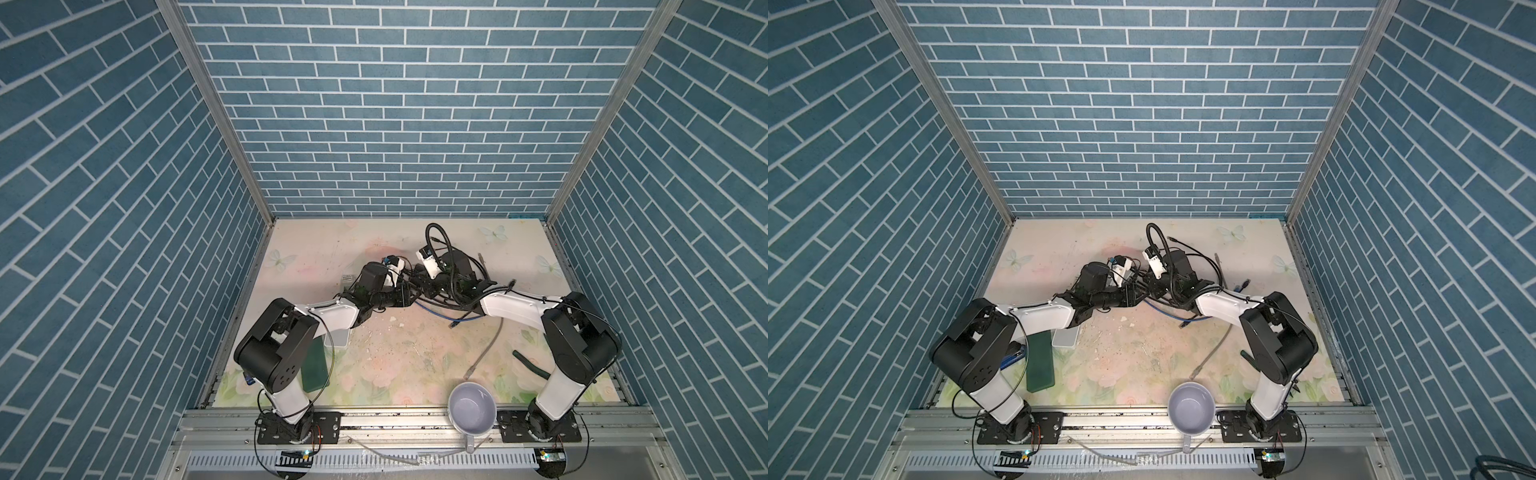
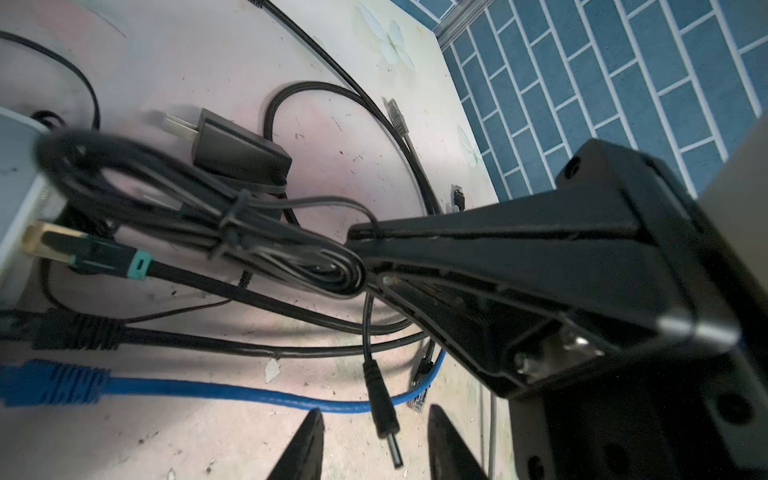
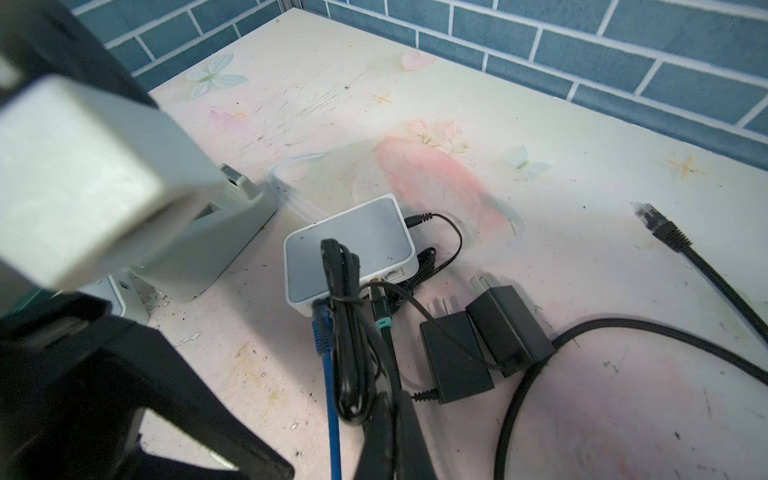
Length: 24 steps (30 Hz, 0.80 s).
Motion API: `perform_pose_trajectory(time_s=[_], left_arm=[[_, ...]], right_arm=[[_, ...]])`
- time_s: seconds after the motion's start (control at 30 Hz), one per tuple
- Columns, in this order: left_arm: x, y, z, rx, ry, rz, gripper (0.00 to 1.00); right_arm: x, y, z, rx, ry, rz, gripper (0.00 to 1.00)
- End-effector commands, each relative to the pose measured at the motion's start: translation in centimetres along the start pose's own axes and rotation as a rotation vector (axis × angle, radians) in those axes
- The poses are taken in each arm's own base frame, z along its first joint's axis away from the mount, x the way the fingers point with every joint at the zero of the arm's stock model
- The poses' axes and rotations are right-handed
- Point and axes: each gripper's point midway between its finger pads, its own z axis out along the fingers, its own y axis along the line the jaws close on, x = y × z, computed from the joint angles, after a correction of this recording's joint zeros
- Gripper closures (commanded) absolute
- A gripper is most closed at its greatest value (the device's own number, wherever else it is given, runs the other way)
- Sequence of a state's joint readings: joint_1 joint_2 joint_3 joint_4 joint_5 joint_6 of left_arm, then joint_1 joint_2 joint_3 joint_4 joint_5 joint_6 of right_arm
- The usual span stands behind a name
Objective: Insert the plug into the switch port
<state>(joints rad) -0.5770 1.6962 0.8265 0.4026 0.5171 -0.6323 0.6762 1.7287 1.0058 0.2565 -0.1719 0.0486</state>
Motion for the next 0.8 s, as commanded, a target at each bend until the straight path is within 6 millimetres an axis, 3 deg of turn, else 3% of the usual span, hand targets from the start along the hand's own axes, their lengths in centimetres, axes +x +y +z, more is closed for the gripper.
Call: perform_pose_trajectory(time_s=[0.0,0.4,0.6,0.77], left_arm=[[0.04,-0.41,0.86,0.031,0.010,-0.005,0.60],[0.20,-0.14,1.41,0.032,0.017,-0.009,0.75],[0.21,-0.24,1.66,0.038,0.030,0.003,0.90],[0.31,-0.24,1.71,0.045,0.029,0.013,0.96]], right_arm=[[-4.08,0.81,-1.11,-0.025,-0.108,-0.004,1.00],[-4.61,1.18,-1.54,-0.045,-0.134,-0.011,1.00],[-4.79,1.37,-1.72,-0.052,-0.140,-0.014,1.00],[-4.79,1.15,-1.82,-0.044,-0.123,0.007,1.00]])
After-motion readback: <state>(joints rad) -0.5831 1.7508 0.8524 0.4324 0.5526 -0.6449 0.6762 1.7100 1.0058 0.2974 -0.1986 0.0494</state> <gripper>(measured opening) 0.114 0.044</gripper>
